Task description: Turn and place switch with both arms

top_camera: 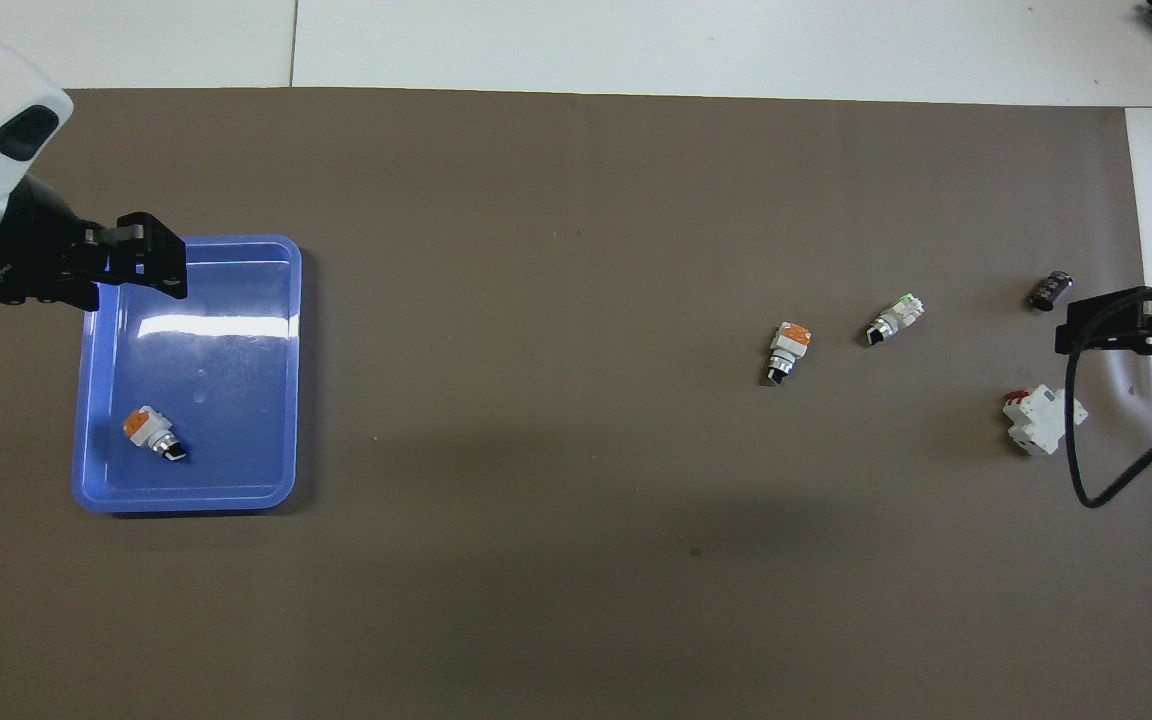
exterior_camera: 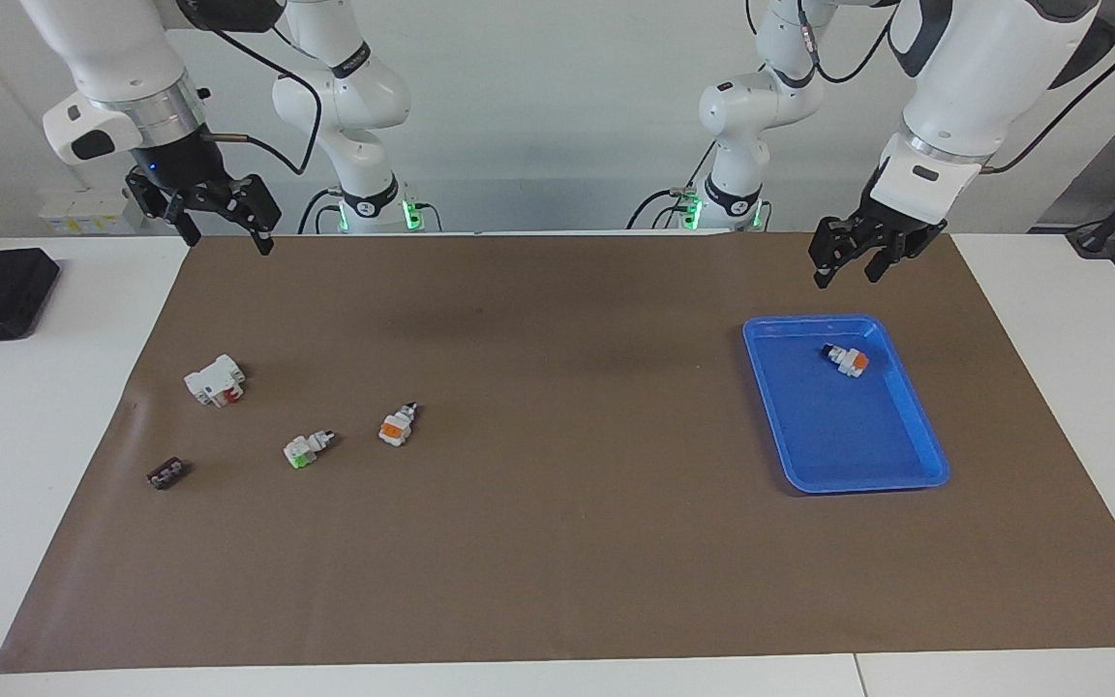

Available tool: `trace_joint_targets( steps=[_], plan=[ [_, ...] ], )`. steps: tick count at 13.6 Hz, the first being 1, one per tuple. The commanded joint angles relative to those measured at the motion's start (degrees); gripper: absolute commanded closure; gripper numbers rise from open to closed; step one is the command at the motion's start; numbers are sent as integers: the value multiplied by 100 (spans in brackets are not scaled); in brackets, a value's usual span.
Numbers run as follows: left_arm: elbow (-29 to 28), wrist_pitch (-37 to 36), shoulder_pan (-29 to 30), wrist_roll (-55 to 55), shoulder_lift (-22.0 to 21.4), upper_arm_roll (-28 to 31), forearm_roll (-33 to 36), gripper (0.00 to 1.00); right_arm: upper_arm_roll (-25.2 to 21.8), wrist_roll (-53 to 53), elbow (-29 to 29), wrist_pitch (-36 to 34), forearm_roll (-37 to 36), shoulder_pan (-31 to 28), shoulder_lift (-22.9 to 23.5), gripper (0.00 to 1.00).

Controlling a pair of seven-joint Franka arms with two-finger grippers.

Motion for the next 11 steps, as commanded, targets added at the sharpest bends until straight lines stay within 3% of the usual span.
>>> trace_joint_targets(
  steps=[1,2,5,11],
  plan=[
    [-874,134,339,919,-545,131,49,12,27,-183,-104,-75,100,-71,-70,0],
    [-1156,213,480,1237,-686,132,49,1,27,-174,-104,-76,108,-71,-70,0],
    [-1659,626,736,1425,-915,141,40,1,27,-165,-104,-58,100,-71,-70,0],
    [-1607,837,763,1407,-889,141,5,0,27,-165,-104,-58,100,-71,-70,0]
  ],
)
